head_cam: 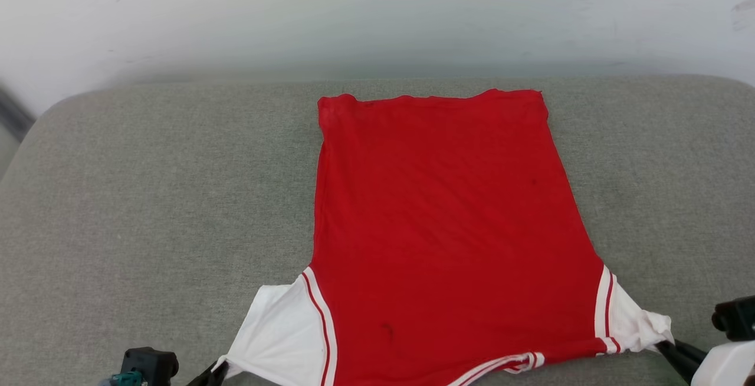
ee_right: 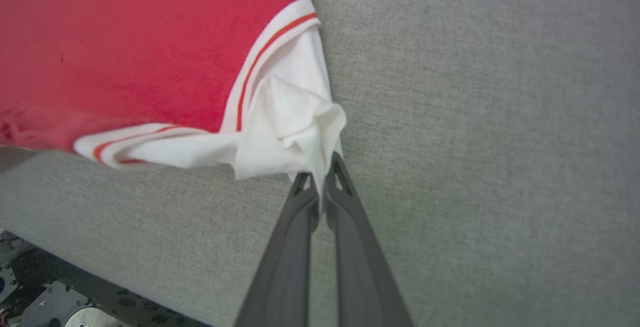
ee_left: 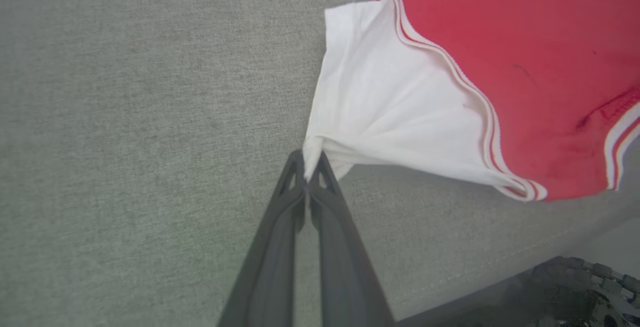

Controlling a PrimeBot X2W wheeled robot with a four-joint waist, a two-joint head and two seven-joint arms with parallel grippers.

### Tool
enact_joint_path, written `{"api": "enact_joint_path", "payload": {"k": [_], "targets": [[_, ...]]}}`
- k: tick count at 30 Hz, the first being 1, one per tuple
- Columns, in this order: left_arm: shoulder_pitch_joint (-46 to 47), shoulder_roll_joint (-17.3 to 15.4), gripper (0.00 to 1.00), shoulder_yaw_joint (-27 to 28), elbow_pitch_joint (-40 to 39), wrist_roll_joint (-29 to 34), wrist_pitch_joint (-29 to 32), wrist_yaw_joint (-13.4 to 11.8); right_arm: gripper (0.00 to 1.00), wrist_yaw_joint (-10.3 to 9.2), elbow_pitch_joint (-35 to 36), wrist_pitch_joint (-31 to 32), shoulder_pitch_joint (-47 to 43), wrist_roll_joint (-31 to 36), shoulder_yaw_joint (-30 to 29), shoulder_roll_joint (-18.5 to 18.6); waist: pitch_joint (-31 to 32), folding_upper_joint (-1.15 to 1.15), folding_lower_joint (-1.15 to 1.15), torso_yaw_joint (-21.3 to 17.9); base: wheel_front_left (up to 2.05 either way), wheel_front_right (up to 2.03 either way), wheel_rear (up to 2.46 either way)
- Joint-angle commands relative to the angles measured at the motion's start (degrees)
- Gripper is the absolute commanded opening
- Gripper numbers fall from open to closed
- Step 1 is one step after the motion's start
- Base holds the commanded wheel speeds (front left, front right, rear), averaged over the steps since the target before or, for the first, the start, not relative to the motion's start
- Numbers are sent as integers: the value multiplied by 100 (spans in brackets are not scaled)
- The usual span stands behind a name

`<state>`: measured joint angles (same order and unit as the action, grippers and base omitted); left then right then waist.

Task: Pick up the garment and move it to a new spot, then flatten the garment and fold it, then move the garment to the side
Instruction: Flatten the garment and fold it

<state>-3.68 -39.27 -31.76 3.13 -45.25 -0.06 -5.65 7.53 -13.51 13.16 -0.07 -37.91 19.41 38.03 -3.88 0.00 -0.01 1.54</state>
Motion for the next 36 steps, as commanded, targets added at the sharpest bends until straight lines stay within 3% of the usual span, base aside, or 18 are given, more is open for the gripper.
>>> {"api": "enact_joint_path", "payload": {"k": [1,2,11,15,26,36], "targets": [[-86,-21,0,0,-58,-36,16,-42,31,-9,-11,29,-65,-145,-58,18,-2,0,1,-11,0,0,0],[-92,-24,0,-5,-99,-42,35,-52,100,-9,-61,108,-55,-281,-148,-36,-6,0,1,-16,0,0,0],[24,-67,0,-190,-719,1,338,-18,100,-5,689,1046,528,-782,-660,316,-350,0,1,218,0,0,0],[76,-184,0,-242,-1206,70,552,-55,100,-5,983,1859,1106,-910,-1152,162,-723,0,1,452,0,0,0],[451,-204,0,-379,-2342,415,776,-120,100,-5,752,4242,3558,67,-2028,-177,-1849,0,1,1392,0,0,0],[860,23,0,-543,-2623,641,745,11,100,-5,2,5506,5313,1498,-2755,-538,-2619,0,1,2056,0,0,0]]}}
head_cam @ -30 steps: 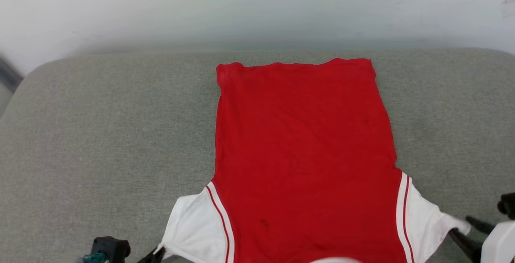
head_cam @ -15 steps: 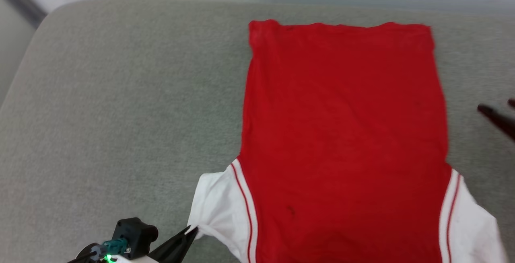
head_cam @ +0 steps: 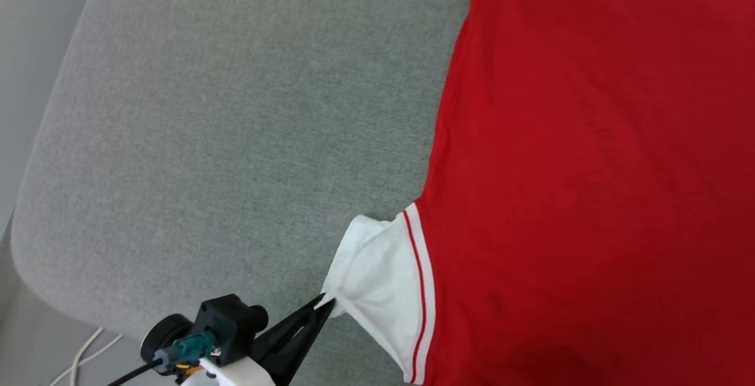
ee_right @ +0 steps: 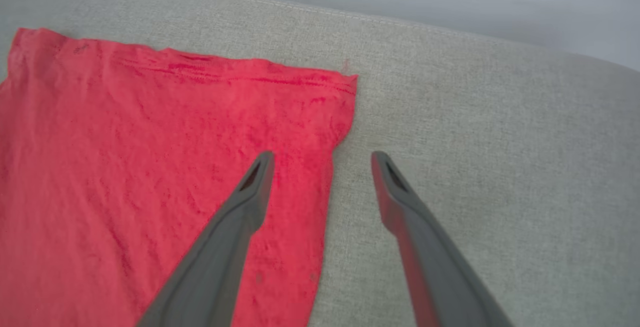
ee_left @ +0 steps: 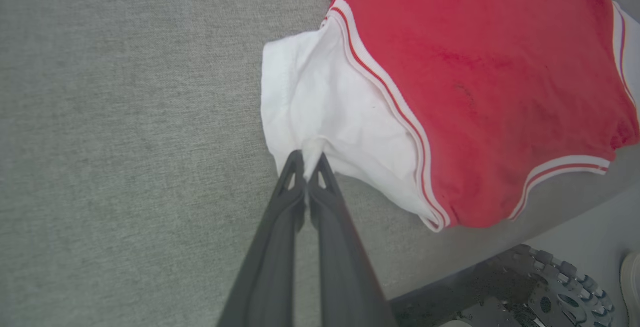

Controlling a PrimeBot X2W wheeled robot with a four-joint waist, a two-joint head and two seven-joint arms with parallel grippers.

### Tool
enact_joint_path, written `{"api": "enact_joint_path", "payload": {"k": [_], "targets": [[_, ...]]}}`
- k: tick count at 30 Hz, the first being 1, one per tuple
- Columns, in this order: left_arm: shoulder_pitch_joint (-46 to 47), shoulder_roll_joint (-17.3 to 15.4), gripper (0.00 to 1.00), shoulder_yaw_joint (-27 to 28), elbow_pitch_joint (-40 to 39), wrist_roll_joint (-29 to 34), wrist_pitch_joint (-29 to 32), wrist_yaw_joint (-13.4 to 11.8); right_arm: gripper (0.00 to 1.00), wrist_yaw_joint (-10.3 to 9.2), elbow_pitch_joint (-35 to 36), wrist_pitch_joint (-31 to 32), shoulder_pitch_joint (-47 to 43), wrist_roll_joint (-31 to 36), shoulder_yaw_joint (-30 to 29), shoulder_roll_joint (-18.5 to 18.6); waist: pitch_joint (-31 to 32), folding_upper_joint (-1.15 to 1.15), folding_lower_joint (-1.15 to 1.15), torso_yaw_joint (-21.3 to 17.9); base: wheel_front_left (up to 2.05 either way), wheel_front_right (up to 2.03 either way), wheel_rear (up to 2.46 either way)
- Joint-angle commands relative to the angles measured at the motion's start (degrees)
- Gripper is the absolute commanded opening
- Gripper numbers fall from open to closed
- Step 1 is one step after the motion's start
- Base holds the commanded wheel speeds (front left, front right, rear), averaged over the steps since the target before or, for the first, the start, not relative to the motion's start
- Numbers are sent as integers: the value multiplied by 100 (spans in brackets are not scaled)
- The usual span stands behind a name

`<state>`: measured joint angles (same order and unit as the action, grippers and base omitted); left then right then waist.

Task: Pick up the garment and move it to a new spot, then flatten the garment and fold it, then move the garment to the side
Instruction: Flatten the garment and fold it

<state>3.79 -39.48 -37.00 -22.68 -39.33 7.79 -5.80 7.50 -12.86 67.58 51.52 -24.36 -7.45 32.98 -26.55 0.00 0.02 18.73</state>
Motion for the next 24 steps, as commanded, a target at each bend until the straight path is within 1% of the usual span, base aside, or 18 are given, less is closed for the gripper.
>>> {"api": "enact_joint_path", "payload": {"k": [1,5,10,14,19,20,21,24], "targets": [[142,70,0,-43,-55,69,-51,44,100,-2,-107,115,262,272,-124,-48,-417,0,-2,390,0,0,0],[244,169,0,-106,-98,132,-91,87,100,-2,-265,230,571,736,-334,-77,-654,0,-2,565,0,0,0],[324,259,0,-152,-88,153,-129,125,100,-2,-370,246,705,1055,-599,-158,-863,0,-2,717,0,0,0],[378,298,0,-162,-46,153,-151,155,100,-2,-416,204,659,1182,-703,-229,-940,0,-2,777,0,0,0],[425,362,0,-170,42,123,-205,167,100,-1,-508,194,343,1258,-745,-410,-1006,0,-2,828,0,0,0],[430,370,0,-176,57,117,-216,174,42,-1,-524,220,284,1276,-752,-427,-1009,0,-2,833,0,0,0],[435,378,0,-179,74,113,-222,180,0,-1,-530,237,226,1280,-750,-432,-1008,0,-2,837,0,0,0],[454,394,0,-171,119,92,-240,170,0,-2,-520,231,95,1268,-806,-404,-977,0,-2,827,0,0,0]]}}
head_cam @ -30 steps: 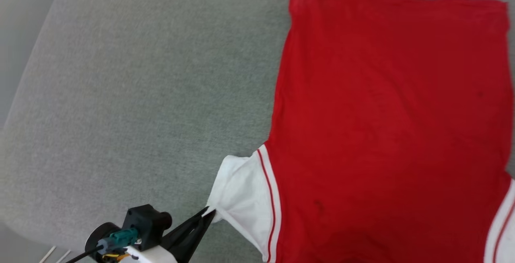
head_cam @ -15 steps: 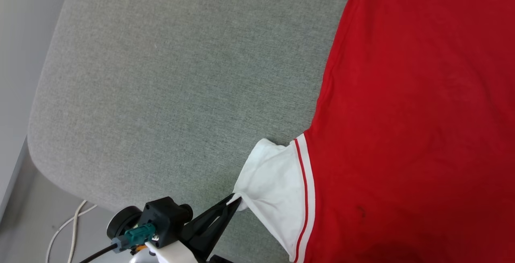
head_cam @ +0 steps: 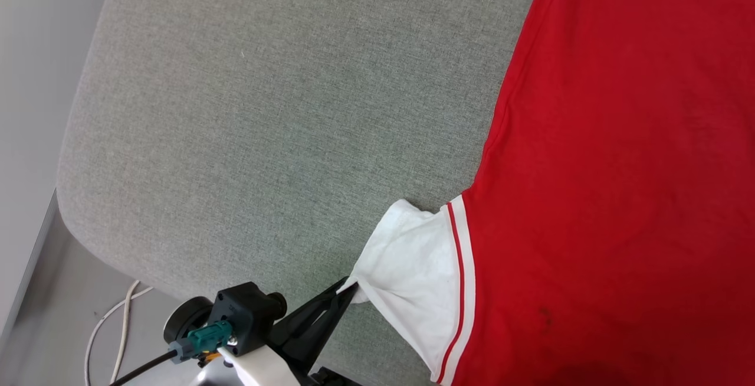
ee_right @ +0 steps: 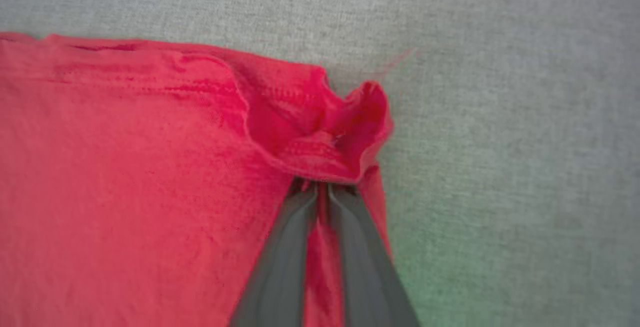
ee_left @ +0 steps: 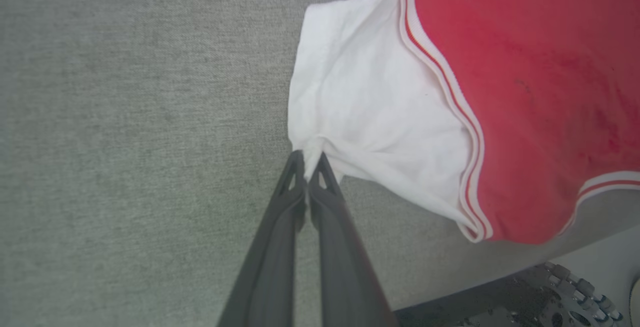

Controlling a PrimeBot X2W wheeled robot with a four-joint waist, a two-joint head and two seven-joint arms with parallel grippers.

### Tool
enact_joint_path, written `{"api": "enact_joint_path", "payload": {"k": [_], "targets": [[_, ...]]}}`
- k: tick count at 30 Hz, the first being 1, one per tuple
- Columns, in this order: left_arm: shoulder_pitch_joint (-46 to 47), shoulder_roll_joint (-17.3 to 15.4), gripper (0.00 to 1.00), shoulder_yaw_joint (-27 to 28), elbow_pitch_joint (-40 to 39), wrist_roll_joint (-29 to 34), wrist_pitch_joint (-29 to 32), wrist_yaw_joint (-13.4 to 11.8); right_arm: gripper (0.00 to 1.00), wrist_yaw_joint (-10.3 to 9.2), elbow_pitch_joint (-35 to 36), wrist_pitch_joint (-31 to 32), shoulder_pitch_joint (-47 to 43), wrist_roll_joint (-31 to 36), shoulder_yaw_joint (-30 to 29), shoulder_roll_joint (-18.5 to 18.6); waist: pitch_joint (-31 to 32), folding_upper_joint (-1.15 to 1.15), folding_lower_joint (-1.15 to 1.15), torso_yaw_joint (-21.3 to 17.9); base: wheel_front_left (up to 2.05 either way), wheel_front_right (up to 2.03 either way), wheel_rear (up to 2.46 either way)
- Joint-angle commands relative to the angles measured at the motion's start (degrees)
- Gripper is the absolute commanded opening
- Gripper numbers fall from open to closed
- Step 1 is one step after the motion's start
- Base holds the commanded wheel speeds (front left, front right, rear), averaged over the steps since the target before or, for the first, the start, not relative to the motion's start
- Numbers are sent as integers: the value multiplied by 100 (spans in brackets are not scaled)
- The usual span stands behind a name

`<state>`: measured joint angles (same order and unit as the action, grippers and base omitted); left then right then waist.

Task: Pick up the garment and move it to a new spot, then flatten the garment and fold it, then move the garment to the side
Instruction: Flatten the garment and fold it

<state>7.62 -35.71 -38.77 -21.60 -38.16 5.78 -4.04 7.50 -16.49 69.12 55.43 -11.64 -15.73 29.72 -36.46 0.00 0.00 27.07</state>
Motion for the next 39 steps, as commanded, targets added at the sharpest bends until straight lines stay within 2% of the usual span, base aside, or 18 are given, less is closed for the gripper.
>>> {"api": "enact_joint_path", "payload": {"k": [1,9,15,19,28,39], "targets": [[68,15,0,13,26,-30,-43,-17,0,-2,-154,55,-335,15,11,-64,41,0,0,-25,0,0,0],[53,-104,0,75,92,62,-47,-102,0,-3,-165,-68,-749,-68,-111,-134,479,0,0,-373,0,0,0],[-125,-200,0,109,137,18,10,-220,0,-3,-224,-220,-1400,-251,-434,-460,1105,0,0,-809,0,0,0],[-232,-283,0,171,166,15,29,-342,0,-3,-156,-397,-2016,-553,-267,-462,1557,0,0,-1117,0,0,0],[-698,-426,0,371,225,-297,-45,-607,0,-2,453,-849,-3649,-1400,377,-466,2382,0,0,-1774,0,0,0],[-1091,-318,0,498,425,-613,-248,-758,0,-2,1365,-1228,-5377,-1945,284,-736,2919,0,0,-2169,0,0,0]]}}
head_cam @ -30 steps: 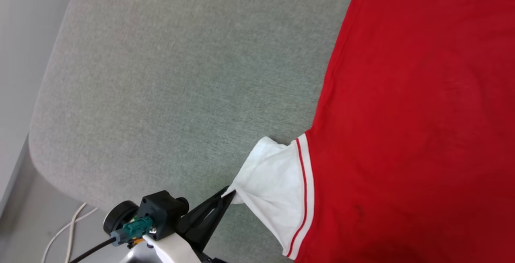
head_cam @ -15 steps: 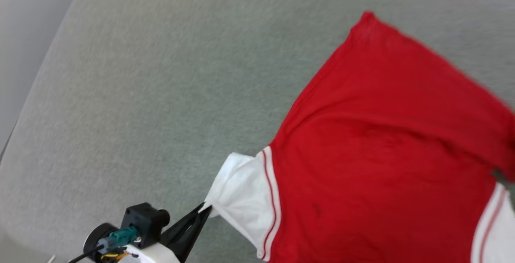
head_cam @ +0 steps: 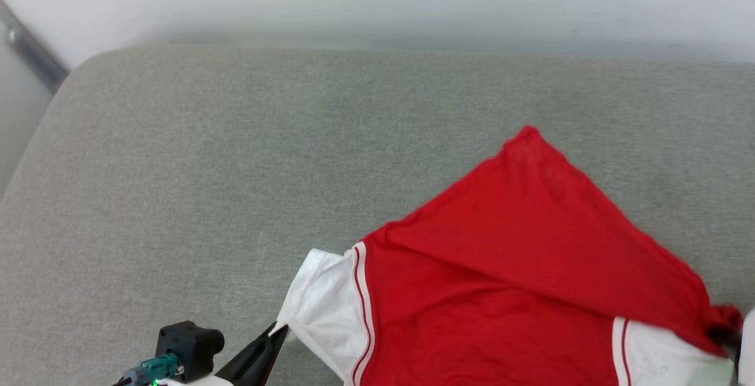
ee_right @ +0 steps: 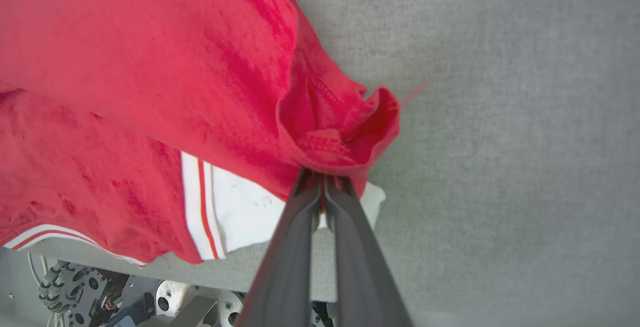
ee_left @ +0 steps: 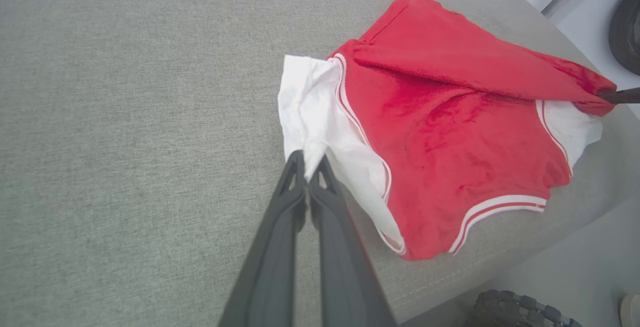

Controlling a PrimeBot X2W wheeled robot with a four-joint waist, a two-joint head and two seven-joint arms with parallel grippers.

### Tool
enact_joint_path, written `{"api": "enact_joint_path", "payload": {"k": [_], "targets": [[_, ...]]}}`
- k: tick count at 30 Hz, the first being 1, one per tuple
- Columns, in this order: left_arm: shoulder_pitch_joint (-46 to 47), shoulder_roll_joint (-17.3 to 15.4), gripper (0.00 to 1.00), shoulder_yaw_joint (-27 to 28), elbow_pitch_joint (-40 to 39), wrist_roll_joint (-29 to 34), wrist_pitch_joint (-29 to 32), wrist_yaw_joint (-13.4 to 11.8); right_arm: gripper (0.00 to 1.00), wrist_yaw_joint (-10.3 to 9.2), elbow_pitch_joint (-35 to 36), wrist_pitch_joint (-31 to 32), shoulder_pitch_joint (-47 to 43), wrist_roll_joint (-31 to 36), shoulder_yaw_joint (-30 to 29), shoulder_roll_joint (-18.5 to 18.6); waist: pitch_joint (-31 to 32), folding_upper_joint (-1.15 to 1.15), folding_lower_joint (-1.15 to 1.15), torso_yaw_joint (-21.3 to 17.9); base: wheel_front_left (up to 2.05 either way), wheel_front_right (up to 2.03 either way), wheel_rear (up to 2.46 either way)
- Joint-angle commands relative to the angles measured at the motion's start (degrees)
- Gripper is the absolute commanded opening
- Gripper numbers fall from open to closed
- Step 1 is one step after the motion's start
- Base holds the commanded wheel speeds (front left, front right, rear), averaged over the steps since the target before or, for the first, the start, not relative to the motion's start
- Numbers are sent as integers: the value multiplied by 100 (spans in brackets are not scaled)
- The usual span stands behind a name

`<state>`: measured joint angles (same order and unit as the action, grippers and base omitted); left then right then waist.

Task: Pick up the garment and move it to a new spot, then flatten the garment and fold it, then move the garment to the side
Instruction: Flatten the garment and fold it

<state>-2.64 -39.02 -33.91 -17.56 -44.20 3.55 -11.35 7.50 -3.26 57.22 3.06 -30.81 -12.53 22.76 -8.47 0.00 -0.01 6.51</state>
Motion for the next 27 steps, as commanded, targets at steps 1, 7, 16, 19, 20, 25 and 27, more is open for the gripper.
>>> {"api": "enact_joint_path", "payload": {"k": [1,7,16,19,20,25,27], "targets": [[-71,27,0,14,39,-24,-49,-32,0,-2,84,-54,-272,-33,-55,-82,139,0,1,-129,0,0,0],[-55,124,0,34,98,-61,-131,-71,0,-2,71,-221,-793,84,7,-281,201,0,1,-185,0,0,0],[5,150,0,58,129,-53,-175,-100,100,-2,176,-358,-714,-201,247,-189,233,0,1,-205,0,0,0],[25,139,0,53,103,-29,-182,-106,100,-1,487,-272,-565,-475,330,-104,199,0,1,-178,0,0,0],[34,136,0,52,83,-18,-189,-107,100,-2,631,-220,-513,-532,356,-61,171,0,1,-161,0,0,0],[100,98,0,17,-51,74,-181,-72,100,-2,1314,30,5,-682,472,65,-60,0,1,-24,0,0,0],[174,100,0,-5,-111,109,-155,-44,100,-2,1453,164,319,-645,541,37,-197,0,1,68,0,0,0]]}}
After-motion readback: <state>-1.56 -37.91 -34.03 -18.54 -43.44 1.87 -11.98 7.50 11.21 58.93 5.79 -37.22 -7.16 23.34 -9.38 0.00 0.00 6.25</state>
